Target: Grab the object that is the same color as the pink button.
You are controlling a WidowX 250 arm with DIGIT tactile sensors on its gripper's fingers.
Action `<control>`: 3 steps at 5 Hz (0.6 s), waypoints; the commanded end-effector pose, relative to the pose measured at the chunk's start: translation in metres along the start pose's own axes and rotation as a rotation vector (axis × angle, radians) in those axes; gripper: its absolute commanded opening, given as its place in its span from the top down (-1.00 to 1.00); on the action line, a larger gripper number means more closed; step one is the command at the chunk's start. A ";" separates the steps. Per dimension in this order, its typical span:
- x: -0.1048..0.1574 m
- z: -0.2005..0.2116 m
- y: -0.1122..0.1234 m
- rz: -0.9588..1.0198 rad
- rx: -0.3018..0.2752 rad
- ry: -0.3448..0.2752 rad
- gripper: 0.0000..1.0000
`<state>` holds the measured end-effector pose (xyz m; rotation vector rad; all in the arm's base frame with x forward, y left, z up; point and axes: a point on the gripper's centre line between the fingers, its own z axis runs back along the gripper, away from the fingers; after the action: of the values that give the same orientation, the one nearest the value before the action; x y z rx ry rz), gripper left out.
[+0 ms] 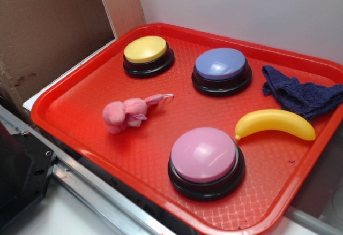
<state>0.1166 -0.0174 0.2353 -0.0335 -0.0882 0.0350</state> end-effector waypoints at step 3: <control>0.009 -0.056 -0.033 0.117 -0.054 -0.057 -1.00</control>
<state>0.1269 -0.0504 0.1775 -0.0903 -0.1213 0.1529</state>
